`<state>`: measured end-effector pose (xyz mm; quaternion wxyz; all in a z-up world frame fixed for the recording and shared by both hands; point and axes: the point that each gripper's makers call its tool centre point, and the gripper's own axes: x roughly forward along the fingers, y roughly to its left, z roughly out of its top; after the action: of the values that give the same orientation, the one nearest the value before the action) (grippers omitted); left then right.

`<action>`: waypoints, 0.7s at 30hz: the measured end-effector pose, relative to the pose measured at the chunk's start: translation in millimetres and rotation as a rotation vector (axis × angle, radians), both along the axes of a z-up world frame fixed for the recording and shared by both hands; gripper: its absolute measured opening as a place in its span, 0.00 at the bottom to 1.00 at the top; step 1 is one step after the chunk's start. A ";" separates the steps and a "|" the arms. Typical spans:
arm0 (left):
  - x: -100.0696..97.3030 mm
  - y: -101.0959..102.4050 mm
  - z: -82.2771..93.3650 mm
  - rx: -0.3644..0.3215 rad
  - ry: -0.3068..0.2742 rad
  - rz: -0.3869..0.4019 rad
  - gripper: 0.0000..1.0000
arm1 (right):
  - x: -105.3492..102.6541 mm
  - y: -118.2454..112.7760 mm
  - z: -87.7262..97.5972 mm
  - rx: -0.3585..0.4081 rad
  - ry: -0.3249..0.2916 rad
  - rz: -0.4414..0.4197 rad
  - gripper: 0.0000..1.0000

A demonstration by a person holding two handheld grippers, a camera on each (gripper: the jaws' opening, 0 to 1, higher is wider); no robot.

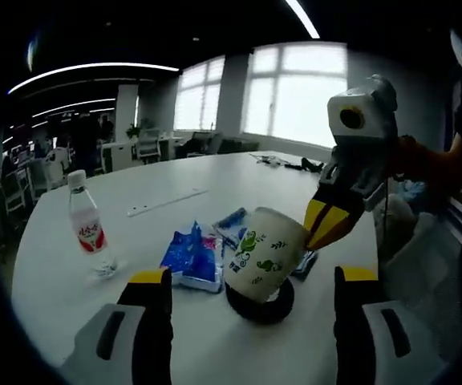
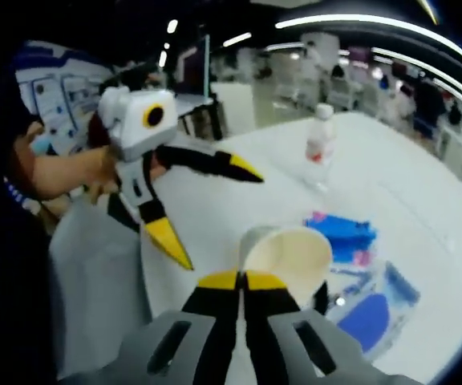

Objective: Arrange the tabletop items into an orderly group along one side of the table until the central work area is clear of visible clutter.

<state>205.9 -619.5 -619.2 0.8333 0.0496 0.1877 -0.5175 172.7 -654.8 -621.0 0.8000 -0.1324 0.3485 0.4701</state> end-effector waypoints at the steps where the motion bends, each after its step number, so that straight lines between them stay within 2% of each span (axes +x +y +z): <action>1: -1.0 -0.4 -1.6 0.006 0.004 -0.008 0.81 | -2.3 0.7 -0.6 -0.009 0.004 0.012 0.00; 11: -13.7 -13.5 -7.2 0.056 -0.015 -0.096 0.75 | -21.0 9.4 -1.2 -0.049 0.024 0.113 0.00; 15: -17.9 -16.8 -7.4 0.065 -0.019 -0.123 0.70 | -28.2 10.6 -1.7 -0.080 0.027 0.156 0.00; 19: -21.5 -18.6 -10.1 0.106 -0.039 -0.152 0.65 | -33.4 11.6 -1.8 -0.101 0.024 0.189 0.00; 21: -24.9 -20.4 -10.8 0.101 -0.023 -0.171 0.62 | -36.5 13.1 -1.7 -0.104 0.026 0.211 0.00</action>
<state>181.0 -639.9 -630.0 0.7848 0.1133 0.1990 -0.5759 136.2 -641.7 -622.7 0.7336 -0.2035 0.3669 0.5346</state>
